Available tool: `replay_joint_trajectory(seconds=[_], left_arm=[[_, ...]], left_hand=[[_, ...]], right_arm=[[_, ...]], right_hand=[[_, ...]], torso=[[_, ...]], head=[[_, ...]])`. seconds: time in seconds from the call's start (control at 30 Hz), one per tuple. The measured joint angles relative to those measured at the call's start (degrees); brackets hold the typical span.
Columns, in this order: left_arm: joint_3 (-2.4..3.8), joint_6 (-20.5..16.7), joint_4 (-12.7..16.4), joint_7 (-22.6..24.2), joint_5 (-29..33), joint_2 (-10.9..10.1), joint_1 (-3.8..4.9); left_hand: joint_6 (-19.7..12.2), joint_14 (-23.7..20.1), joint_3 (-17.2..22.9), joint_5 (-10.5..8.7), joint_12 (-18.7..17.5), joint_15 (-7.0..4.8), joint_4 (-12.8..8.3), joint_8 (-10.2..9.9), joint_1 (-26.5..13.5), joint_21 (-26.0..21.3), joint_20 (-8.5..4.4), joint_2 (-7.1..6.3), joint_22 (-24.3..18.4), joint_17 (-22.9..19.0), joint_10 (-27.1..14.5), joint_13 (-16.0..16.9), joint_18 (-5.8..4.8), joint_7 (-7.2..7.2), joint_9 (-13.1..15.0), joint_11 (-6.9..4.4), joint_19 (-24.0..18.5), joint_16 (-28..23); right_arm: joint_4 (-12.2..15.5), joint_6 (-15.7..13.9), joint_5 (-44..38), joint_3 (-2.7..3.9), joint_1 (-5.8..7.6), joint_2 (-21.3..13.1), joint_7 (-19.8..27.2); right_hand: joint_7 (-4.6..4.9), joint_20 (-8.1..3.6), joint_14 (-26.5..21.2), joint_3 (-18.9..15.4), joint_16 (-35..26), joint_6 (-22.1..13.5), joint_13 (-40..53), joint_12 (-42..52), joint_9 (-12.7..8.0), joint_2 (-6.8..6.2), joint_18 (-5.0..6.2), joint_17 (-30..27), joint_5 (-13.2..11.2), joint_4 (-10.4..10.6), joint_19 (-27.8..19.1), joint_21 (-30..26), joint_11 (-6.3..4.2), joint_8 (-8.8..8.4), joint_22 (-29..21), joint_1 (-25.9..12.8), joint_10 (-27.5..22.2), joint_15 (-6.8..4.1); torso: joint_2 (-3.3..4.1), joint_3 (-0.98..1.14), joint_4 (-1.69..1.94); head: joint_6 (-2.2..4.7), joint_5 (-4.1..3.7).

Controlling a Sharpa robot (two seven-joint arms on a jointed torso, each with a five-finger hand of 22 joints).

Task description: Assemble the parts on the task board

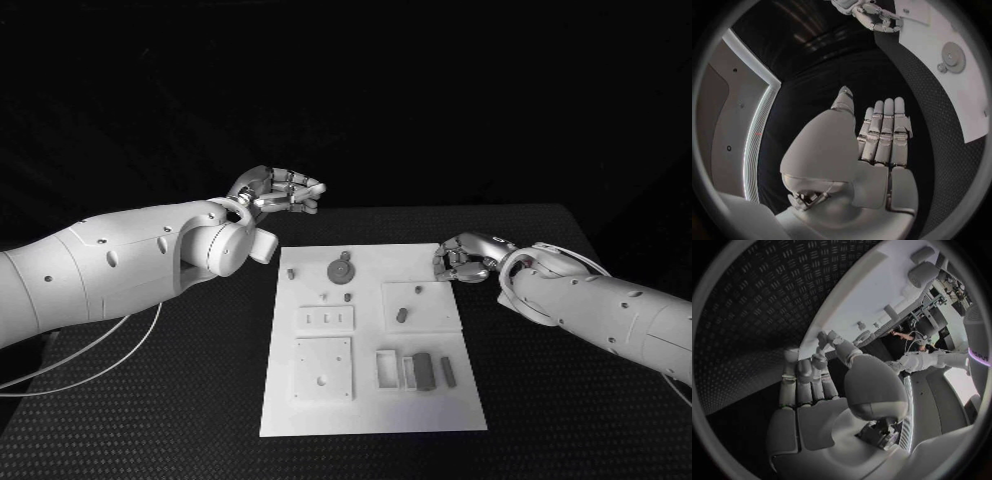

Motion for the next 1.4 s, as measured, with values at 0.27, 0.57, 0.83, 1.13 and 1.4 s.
replay_joint_trajectory(seconds=[0.27, 0.57, 0.83, 1.13, 1.4], left_arm=[[0.00, 0.00, 0.07, -0.01, 0.00, -0.09, 0.01], [0.00, 0.00, 0.12, -0.02, -0.01, -0.12, 0.01], [0.00, 0.00, 0.12, -0.03, -0.01, -0.16, 0.01], [0.00, 0.01, 0.13, -0.16, -0.08, -0.20, 0.01], [0.00, 0.14, 0.14, -0.42, -0.38, -0.22, 0.02]], left_hand=[[0.00, 0.00, 0.00, 0.00, 0.00, 0.00, 0.00, 0.00, 0.00, 0.00, 0.00, 0.00, 0.00, 0.00, 0.00, 0.00, 0.00, 0.00, -0.05, 0.00, 0.00, 0.00], [0.00, 0.00, 0.00, 0.00, 0.00, 0.00, 0.00, 0.00, 0.00, 0.00, 0.00, 0.00, -0.01, 0.01, 0.00, 0.00, 0.00, 0.00, -0.05, 0.00, 0.00, 0.00], [0.00, 0.00, 0.00, 0.00, 0.00, 0.00, 0.00, 0.00, 0.00, 0.00, 0.00, 0.00, -0.01, 0.01, 0.00, 0.00, 0.00, 0.00, -0.05, 0.00, 0.00, 0.00], [0.85, 0.00, 0.00, 0.00, 0.00, 0.00, 0.00, 0.00, 0.09, 0.00, -0.22, 0.09, 0.15, 0.01, 0.15, 0.04, 0.61, 0.21, 0.05, -0.15, 0.22, 0.26], [2.98, 0.30, 0.15, 0.00, 0.68, -0.30, -0.15, 1.00, 0.53, 0.00, -0.35, 1.13, 0.33, 0.02, 2.02, 0.59, 0.62, -0.12, 0.33, -1.29, 0.76, 0.51]], right_arm=[[-0.28, 0.03, 0.00, 0.00, -0.11, 0.24, 0.01], [-0.52, 0.11, 0.00, 0.03, -0.29, 0.44, 0.05], [-0.81, 0.08, 0.02, 0.03, -0.33, 0.44, 0.10], [-0.88, -0.32, 0.19, 0.01, -0.36, 0.43, 0.25], [-0.80, -1.93, 0.67, -0.03, -0.46, 0.46, 0.48]], right_hand=[[0.00, 0.00, 0.00, 0.31, 0.00, 0.00, -0.14, 0.22, 0.00, 0.00, 0.01, -0.06, 0.00, 0.00, 0.00, 0.00, 0.00, 0.00, 0.00, 0.00, 0.01, 0.01], [-0.05, 0.00, -0.08, 0.63, 0.00, 0.74, -0.54, 0.67, -0.14, 0.24, 0.01, -0.20, 0.00, 0.00, 0.00, 0.00, 0.22, -0.04, 0.00, -0.24, -0.21, 0.10], [-0.08, 0.00, -0.14, 1.03, 0.00, 1.19, -0.83, 0.89, -0.17, 0.25, 0.01, -0.28, 0.00, 0.07, 0.00, 0.00, 0.43, -0.04, 0.00, -0.23, -0.41, 0.15], [-0.46, 0.00, -0.14, 5.03, 0.37, 2.41, -1.79, 1.78, -0.45, 1.20, 0.00, -0.67, -0.01, 0.86, 0.00, 0.00, 0.43, 0.16, 0.00, 0.15, -0.41, 0.17], [-1.16, 0.00, 0.36, 7.82, 0.67, 3.52, -2.74, 2.45, -0.44, 1.19, 0.02, -0.92, -0.02, 0.70, 0.00, 0.35, 0.43, 0.86, 0.00, 0.15, -0.40, -0.27]], torso=[[0.02, 0.04, 0.01], [0.02, 0.03, -0.03], [-0.02, 0.07, -0.03], [-0.03, 0.06, -0.03], [-0.02, 0.08, -0.03]], head=[[-0.07, 0.00], [-0.20, 0.06], [-0.26, 0.04], [-0.29, 0.03], [-0.30, -0.04]])
